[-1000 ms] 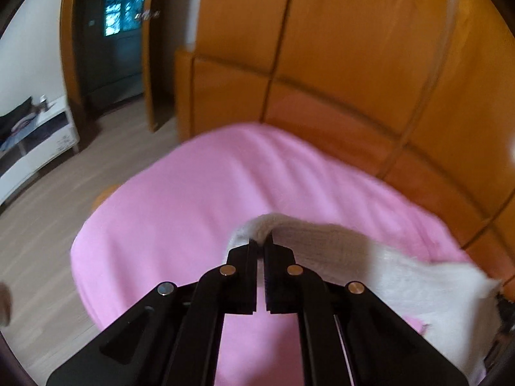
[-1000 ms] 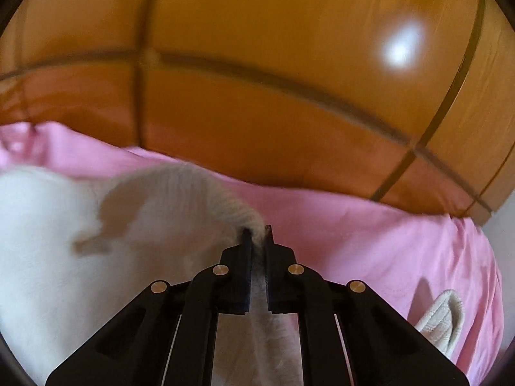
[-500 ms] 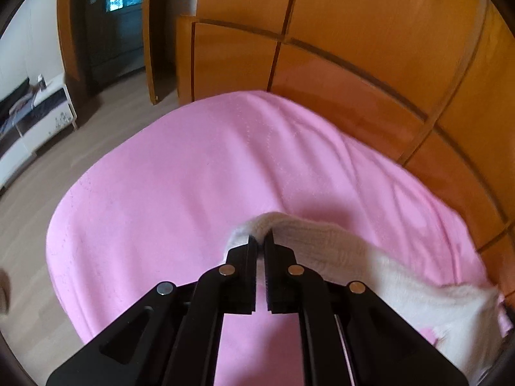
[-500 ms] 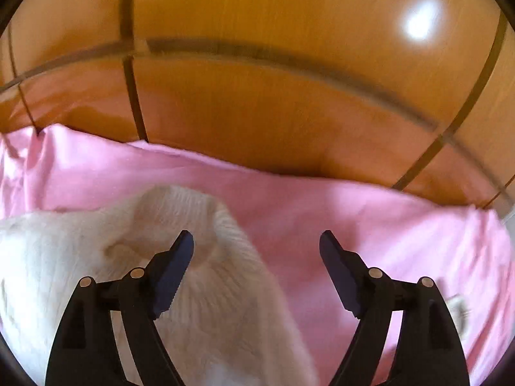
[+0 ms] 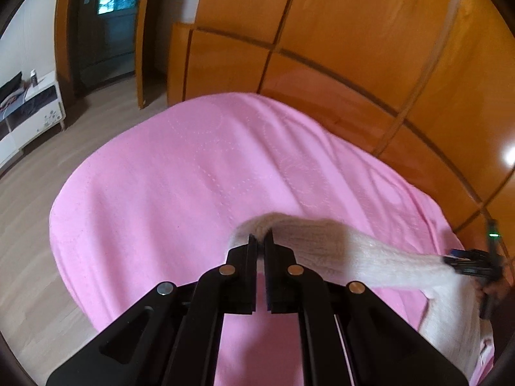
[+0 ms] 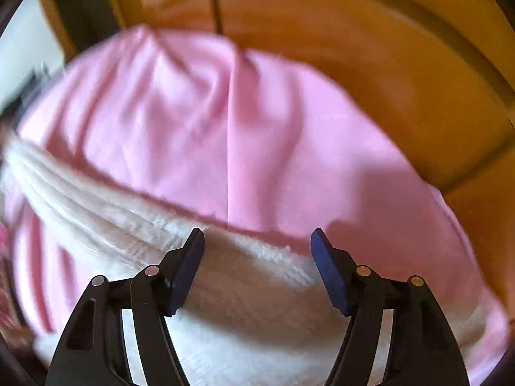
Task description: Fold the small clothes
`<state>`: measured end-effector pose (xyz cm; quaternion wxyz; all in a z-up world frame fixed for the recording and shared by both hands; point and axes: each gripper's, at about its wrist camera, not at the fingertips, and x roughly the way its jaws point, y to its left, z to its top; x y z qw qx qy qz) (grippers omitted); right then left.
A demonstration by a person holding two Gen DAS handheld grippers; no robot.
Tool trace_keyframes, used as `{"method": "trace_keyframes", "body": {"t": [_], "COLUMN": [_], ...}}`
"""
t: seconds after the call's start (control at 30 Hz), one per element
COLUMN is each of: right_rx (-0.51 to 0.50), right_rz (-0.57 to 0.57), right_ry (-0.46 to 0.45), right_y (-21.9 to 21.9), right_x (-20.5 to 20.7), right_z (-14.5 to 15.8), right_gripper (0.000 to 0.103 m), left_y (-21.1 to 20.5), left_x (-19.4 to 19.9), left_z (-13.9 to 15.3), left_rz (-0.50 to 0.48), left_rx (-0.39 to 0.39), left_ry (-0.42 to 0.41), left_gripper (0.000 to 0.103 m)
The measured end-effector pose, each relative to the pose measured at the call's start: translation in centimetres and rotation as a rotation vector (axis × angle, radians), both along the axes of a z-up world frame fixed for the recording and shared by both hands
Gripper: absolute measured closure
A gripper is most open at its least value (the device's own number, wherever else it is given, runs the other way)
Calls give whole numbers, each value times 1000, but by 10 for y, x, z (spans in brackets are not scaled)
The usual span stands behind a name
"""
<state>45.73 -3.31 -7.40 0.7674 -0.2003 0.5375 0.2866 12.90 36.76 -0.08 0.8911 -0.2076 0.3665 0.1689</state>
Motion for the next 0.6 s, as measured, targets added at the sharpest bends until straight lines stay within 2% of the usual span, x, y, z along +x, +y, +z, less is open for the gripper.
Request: {"method": "trace_keyframes", "body": {"t": [0.03,0.07,0.1,0.13,0.27,0.37,0.4,0.47,0.5,0.6], "right_rx": [-10,-17,-32,-42,8,61,65,31,11,-19], "right_rz": [30,62,97,110,92,-15,-50,-123,-154,-247], "right_ry": [20,13,-19,-44,-171,-279,-295,-339,-348,-326], "right_y": [3,6,7,8,2,-6,-8,-4,-5,-2], "right_x": [-3,-10,-19,-25,-37,-22,-16,-3,4,22], "right_z": [-3,-1,5,10,47,68,68,56,48,18], "right_gripper": [65,72,96,100,101,101,102,103,103,103], "left_y": [-4,-7,-10,-12,-8,-2,1,7,10,30], "left_x": [-8,-14,-22,-25,-39,-26,-15,22,36,94], "left_z": [4,7,11,14,38,49,49,38,30,-24], "left_rz": [-14,-23,-37,-41,-42,-18,-6,40,51,96], "left_rx": [-3,-12,-30,-40,-138,-180,-189,-117,-109,-120], "left_ry": [-9,-15,-30,-38,-114,-127,-110,-46,-23,129], "left_gripper": [101,101,101,101,101,101,101,101,101,100]}}
